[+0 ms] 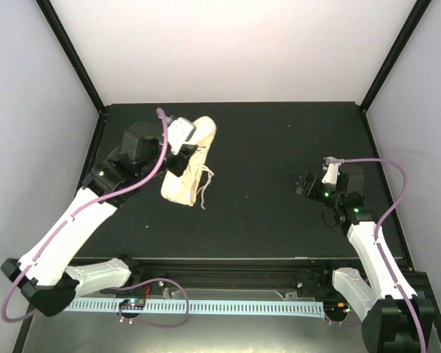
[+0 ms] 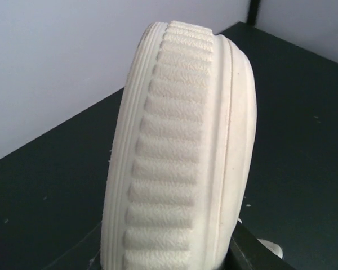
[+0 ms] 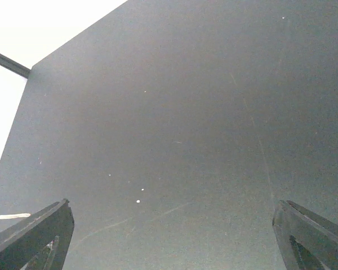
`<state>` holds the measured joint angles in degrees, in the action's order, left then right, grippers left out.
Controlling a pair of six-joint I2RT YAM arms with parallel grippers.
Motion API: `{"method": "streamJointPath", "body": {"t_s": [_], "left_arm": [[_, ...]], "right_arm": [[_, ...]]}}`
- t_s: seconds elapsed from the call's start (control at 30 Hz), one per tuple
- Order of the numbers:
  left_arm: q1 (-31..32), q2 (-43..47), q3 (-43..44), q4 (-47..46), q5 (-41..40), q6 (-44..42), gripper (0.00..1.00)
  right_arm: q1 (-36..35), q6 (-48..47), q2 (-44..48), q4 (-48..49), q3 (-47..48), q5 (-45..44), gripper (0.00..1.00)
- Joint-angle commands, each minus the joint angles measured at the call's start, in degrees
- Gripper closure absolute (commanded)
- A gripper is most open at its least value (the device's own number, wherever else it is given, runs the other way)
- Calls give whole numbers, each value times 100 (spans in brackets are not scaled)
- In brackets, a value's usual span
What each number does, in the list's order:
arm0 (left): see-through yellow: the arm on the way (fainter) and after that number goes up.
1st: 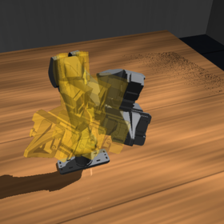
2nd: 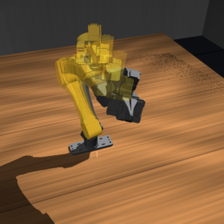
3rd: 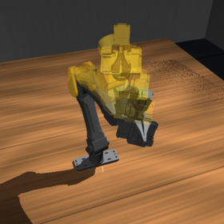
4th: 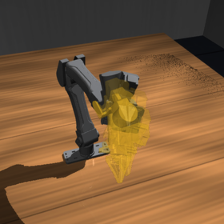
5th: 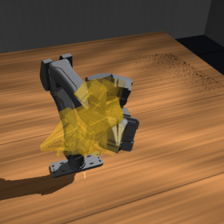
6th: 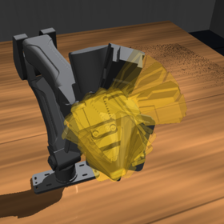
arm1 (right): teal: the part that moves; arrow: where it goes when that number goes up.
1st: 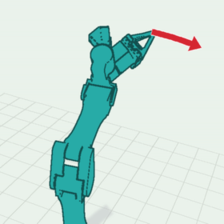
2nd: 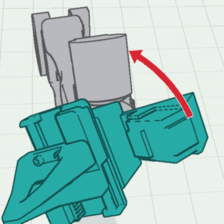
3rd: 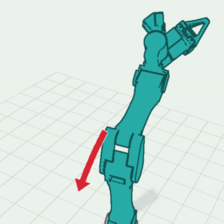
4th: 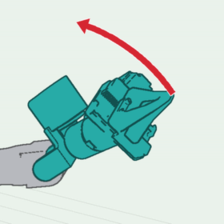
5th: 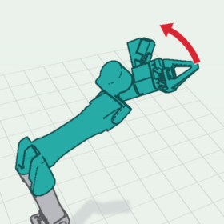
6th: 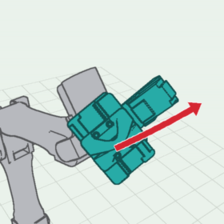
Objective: Tie the shoes
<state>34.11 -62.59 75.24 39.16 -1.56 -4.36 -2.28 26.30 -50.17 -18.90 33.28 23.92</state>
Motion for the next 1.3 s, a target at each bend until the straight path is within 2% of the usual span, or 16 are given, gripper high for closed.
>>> {"method": "streamJointPath", "body": {"t_s": [0.0,0.2,0.3,0.37,0.43,0.5,0.63,0.8,1.03,1.27], "left_arm": [[847,-709,781,472,-169,167,76],[1921,-1964,2333,393,376,775,77],[2064,-2208,2941,280,786,1093,77],[2060,-2125,2905,16,876,1227,77],[1944,-1991,2524,-234,714,1347,76],[1552,-1922,1899,-359,801,1675,77],[776,-1828,270,-890,1752,2225,79],[577,-1817,-1556,-1860,1902,2674,79],[363,-1788,-2449,-2169,1922,2817,80],[155,-1798,-2668,-2531,2116,3087,80]], "right_arm": [[-34,245,54,188,-90,-20,1],[-35,175,304,-304,19,-915,0],[-35,230,499,-435,6,-1189,0],[-35,250,629,-435,-34,-1229,0],[-35,290,697,-403,-85,-1213,0],[-35,321,699,-368,-122,-1139,0],[-34,296,593,-369,-170,-930,0],[-35,206,462,-369,-222,-712,0],[-35,125,360,-262,-272,-380,0],[-33,132,289,-115,-339,-138,0]]}}
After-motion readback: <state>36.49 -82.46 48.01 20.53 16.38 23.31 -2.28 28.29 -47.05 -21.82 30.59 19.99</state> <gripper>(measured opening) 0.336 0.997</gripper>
